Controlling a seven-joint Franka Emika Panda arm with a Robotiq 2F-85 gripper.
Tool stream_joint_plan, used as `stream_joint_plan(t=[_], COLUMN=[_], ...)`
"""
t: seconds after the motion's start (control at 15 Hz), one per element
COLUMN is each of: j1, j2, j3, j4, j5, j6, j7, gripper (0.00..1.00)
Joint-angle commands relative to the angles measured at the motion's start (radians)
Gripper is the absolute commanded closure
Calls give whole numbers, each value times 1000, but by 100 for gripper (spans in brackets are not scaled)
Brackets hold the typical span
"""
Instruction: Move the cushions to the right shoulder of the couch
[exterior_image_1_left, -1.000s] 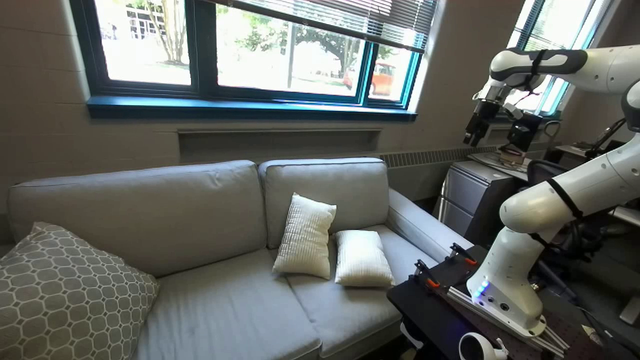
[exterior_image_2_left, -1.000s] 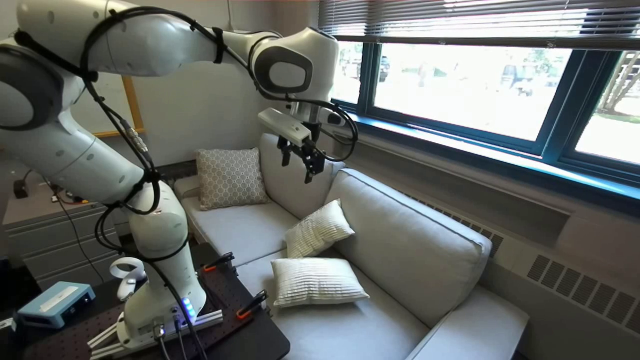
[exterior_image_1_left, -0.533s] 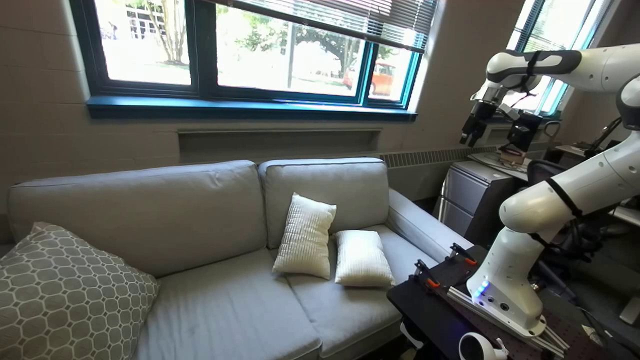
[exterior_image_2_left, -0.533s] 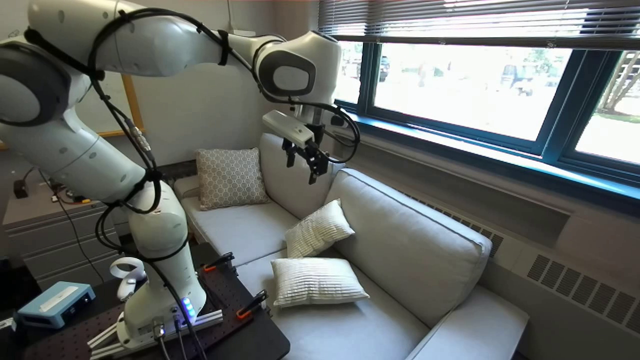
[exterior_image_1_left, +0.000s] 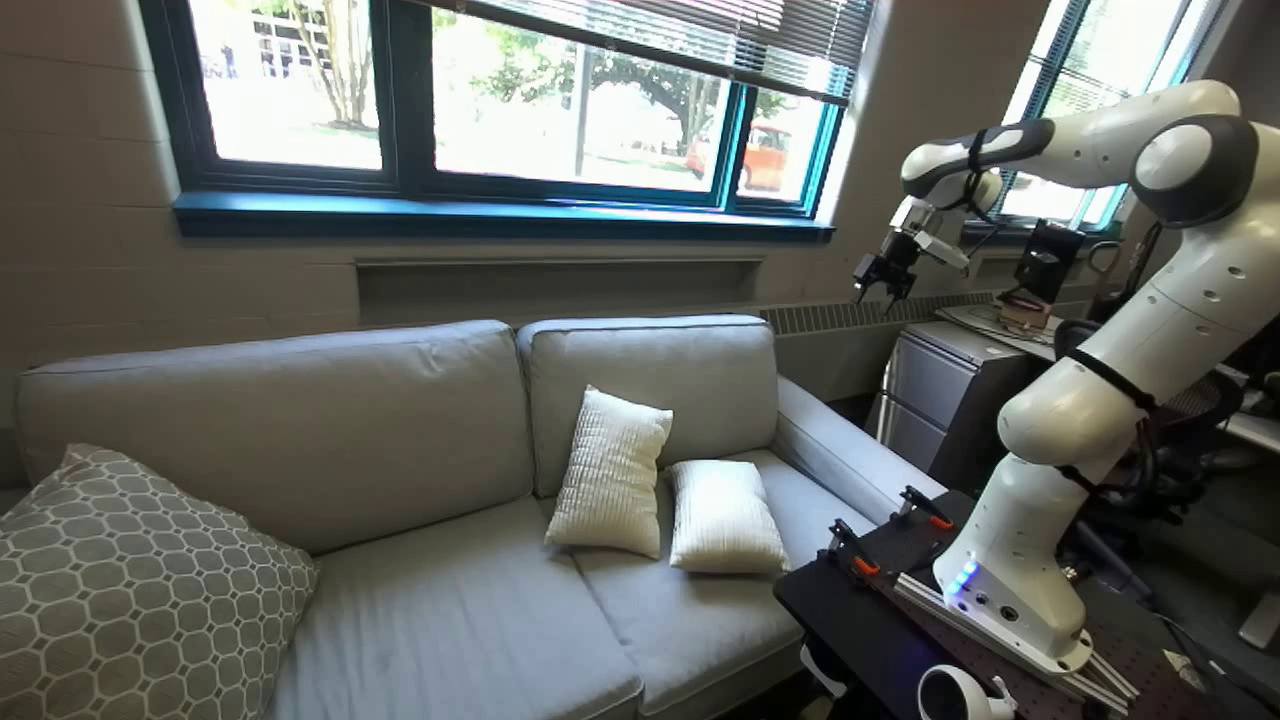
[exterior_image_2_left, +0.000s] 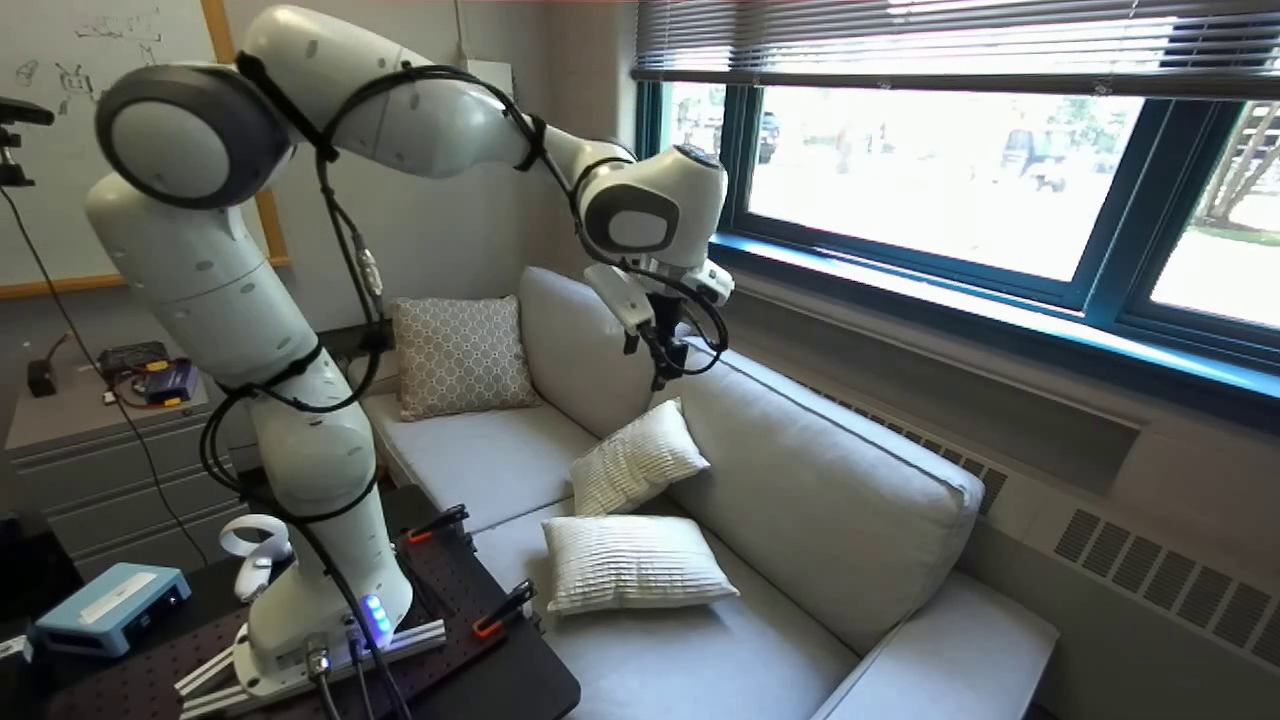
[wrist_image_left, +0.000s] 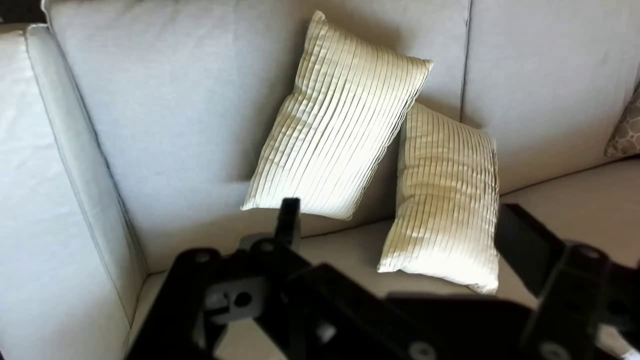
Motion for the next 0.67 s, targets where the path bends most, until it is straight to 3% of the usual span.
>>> stream_joint_plan(t=[0.0,0.4,0.53,0.6], j1=[-19,-25,-32,-35], j2=[196,480,530,482], j3=[60,143,163,164], j4=[97,204,251,174], j5=[89,103,108,97], j6=[59,219,144,215], j7=[133,399,393,370], gripper=[0,0,0,0])
